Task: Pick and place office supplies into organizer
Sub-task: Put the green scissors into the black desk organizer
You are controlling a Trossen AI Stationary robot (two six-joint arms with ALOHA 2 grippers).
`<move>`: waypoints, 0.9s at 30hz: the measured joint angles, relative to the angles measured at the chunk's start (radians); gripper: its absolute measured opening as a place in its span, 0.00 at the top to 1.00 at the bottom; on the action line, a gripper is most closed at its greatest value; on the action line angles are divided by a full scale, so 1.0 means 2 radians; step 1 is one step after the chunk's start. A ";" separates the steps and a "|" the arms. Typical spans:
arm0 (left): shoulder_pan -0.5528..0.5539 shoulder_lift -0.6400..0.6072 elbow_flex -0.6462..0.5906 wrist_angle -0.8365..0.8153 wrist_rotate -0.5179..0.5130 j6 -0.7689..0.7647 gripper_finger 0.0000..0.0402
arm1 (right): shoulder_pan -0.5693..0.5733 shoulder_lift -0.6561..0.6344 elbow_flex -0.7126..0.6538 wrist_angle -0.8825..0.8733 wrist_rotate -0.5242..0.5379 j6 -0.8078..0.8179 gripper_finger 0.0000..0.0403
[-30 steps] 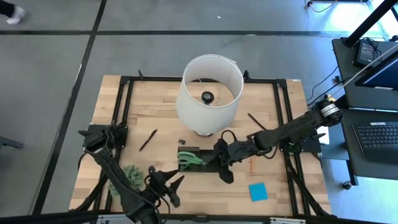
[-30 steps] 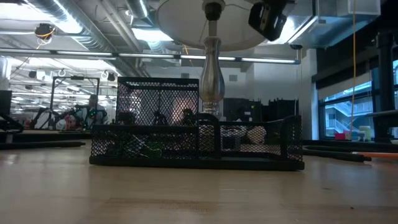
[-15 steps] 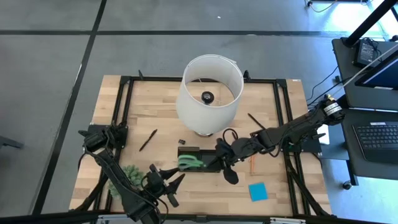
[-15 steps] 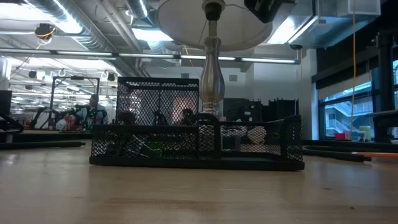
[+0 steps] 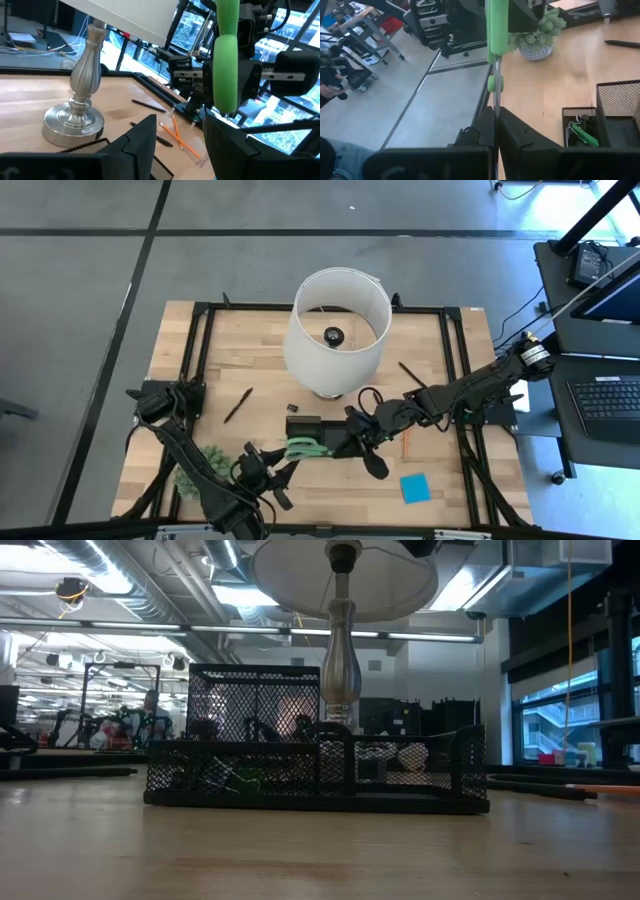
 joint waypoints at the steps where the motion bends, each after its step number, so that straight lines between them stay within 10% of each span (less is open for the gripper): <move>1: 0.000 0.000 0.000 0.006 0.000 0.005 0.62 | 0.000 0.000 0.000 0.000 0.000 0.000 0.97; 15: -0.018 0.000 0.000 0.094 0.006 0.051 0.62 | 0.000 0.000 0.000 -0.001 0.000 -0.002 0.97; 24: 0.001 0.000 0.000 0.211 0.394 0.064 0.62 | 0.000 0.000 0.000 -0.008 0.000 -0.004 0.97; 27: 0.012 0.000 0.000 0.308 0.439 0.181 0.62 | 0.000 0.000 0.000 -0.008 0.000 -0.010 0.97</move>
